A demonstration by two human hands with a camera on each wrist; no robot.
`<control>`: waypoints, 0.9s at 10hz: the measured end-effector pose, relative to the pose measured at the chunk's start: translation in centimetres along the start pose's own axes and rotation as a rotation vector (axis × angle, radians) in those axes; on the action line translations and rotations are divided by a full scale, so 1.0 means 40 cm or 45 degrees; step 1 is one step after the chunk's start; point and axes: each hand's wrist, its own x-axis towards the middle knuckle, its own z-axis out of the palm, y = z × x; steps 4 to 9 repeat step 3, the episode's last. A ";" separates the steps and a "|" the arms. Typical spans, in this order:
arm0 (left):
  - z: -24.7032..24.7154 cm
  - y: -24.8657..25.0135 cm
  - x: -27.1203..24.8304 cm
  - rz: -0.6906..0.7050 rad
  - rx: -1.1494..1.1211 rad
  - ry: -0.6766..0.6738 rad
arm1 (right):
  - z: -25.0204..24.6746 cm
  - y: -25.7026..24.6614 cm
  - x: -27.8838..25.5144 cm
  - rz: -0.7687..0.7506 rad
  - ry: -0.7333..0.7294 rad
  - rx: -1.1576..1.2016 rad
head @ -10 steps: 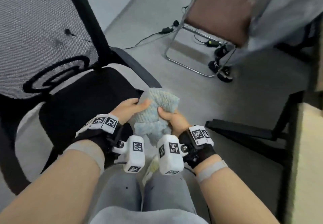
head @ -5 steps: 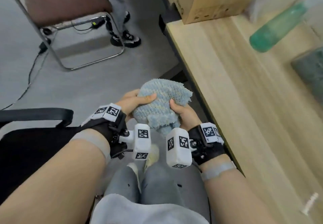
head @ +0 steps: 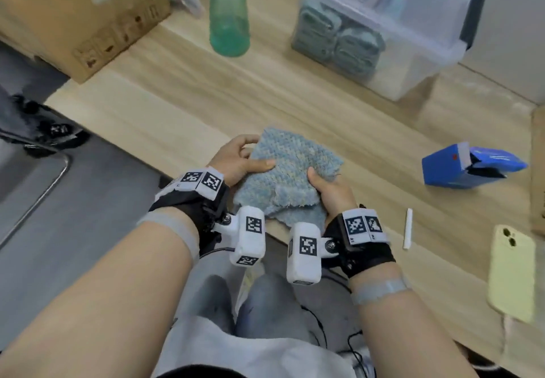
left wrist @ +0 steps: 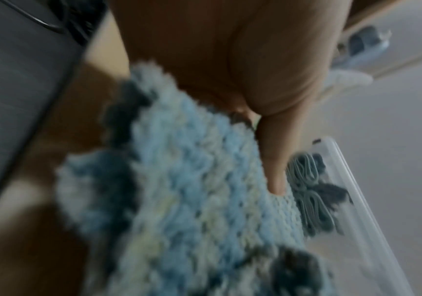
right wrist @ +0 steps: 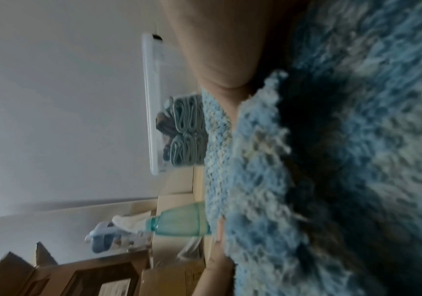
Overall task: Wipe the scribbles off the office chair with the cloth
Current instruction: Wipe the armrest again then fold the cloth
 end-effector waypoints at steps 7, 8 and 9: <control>0.066 0.015 0.087 0.150 0.472 0.021 | -0.084 -0.009 0.021 -0.129 0.396 -0.214; 0.066 0.015 0.087 0.150 0.472 0.021 | -0.084 -0.009 0.021 -0.129 0.396 -0.214; 0.066 0.015 0.087 0.150 0.472 0.021 | -0.084 -0.009 0.021 -0.129 0.396 -0.214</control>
